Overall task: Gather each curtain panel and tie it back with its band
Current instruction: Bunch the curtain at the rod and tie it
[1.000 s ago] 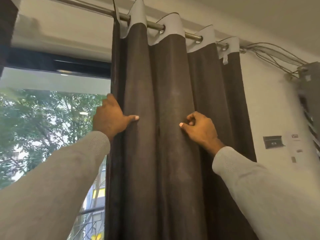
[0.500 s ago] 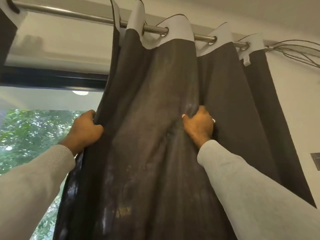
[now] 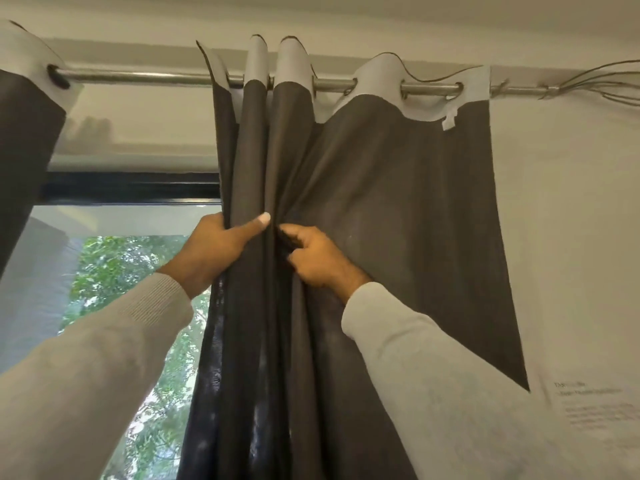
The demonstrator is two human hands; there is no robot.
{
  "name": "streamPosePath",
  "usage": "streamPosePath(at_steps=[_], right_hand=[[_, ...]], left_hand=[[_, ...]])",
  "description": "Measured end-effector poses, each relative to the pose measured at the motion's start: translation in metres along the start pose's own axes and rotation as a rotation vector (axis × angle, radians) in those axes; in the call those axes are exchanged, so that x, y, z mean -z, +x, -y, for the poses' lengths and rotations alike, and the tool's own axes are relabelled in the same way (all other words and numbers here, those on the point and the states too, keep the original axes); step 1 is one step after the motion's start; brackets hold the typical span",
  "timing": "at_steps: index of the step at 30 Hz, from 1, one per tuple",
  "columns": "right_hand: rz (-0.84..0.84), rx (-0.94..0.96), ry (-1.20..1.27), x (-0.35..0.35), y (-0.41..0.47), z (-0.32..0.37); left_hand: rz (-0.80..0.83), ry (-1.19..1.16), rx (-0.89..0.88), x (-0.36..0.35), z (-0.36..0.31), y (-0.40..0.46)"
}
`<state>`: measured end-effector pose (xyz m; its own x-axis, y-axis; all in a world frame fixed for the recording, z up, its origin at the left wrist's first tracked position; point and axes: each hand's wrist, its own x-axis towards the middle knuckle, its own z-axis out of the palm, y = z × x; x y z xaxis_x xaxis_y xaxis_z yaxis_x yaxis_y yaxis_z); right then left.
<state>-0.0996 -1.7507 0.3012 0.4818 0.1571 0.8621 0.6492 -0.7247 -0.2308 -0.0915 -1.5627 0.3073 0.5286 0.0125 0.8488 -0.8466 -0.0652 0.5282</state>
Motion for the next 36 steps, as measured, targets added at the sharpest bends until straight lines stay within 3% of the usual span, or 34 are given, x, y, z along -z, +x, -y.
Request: streamPosePath(at_steps=[5,7,9,13,16,20,22,26,29,32,36], right_hand=[[0.023,-0.097,0.309,0.050,-0.027,-0.032],[-0.018,-0.143,0.367,0.070,-0.032,-0.048],[-0.268,-0.134,0.183,0.089,-0.037,-0.064],[-0.924,-0.075,-0.569,0.135,-0.058,-0.089],[-1.057,-0.322,-0.652,0.169,-0.069,-0.099],[-0.907,-0.621,-0.231,0.203,-0.072,-0.113],[-0.759,-0.544,-0.134,0.199,-0.073,-0.108],[-0.369,-0.138,-0.135,0.157,-0.051,-0.072],[-0.127,0.041,-0.150,0.128,-0.022,-0.036],[-0.020,0.070,-0.128,0.118,-0.010,-0.013],[0.085,-0.075,0.350,0.125,-0.015,-0.011]], left_hand=[[-0.165,0.204,0.024,-0.021,-0.007,0.001],[-0.158,0.212,0.035,-0.028,-0.009,0.002],[-0.111,0.197,0.041,-0.035,-0.008,0.004],[-0.094,0.173,-0.013,-0.044,-0.004,0.009],[-0.111,0.140,-0.082,-0.043,-0.002,0.008],[-0.073,0.090,-0.155,-0.042,-0.002,0.004],[-0.036,0.097,-0.158,-0.046,-0.003,0.005],[0.041,0.048,-0.153,-0.063,-0.013,0.005],[0.097,-0.058,-0.167,-0.081,-0.023,0.002],[0.136,-0.170,-0.189,-0.095,-0.039,-0.002],[0.207,-0.268,-0.042,-0.095,-0.047,-0.016]])
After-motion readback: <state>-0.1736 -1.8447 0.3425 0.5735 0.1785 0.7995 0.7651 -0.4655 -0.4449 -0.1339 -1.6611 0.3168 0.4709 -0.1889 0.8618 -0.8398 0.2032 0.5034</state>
